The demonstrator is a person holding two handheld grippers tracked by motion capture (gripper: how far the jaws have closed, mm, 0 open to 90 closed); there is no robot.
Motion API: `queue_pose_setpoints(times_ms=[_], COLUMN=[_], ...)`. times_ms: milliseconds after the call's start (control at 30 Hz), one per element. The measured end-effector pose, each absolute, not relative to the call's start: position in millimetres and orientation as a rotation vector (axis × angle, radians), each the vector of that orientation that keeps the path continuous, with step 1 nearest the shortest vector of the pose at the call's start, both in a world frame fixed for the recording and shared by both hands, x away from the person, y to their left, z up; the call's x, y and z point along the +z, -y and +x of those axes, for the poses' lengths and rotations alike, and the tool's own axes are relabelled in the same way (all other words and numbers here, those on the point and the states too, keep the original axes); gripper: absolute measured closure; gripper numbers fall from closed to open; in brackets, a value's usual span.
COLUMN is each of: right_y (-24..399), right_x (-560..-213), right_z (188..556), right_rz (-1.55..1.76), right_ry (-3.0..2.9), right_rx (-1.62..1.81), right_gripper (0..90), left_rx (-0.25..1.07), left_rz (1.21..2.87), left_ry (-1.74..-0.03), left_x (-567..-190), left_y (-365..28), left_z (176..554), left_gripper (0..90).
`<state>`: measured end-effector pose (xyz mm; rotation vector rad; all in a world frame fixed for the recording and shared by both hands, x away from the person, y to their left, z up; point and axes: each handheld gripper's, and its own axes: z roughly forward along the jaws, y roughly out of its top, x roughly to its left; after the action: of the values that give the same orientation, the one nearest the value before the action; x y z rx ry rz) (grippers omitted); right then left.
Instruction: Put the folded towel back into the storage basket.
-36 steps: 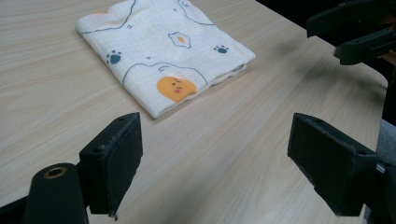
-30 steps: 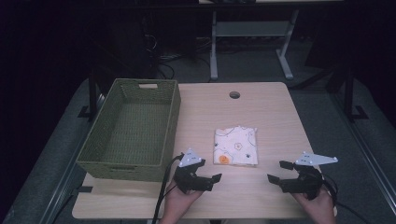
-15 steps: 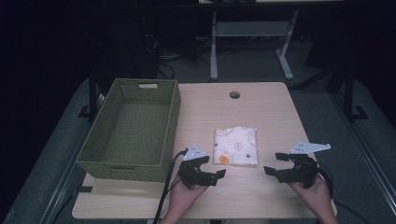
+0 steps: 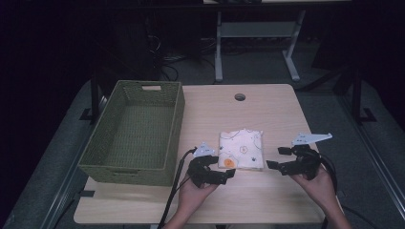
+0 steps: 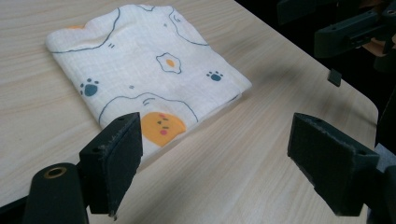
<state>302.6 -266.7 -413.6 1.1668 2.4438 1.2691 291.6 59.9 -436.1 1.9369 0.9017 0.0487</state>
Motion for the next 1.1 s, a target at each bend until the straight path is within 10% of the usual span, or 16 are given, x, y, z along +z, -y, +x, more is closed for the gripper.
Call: queue_pose_setpoints(times_ms=[1100], right_y=[237], right_x=[-398], right_z=[382], right_rz=[1.215], right_ry=[-2.516], right_rx=[1.190], right_gripper=[23.9], left_rx=[0.003], left_rz=[1.941], left_ry=[-1.002], left_x=[-430], left_y=[-40], left_z=[338], left_gripper=[22.8])
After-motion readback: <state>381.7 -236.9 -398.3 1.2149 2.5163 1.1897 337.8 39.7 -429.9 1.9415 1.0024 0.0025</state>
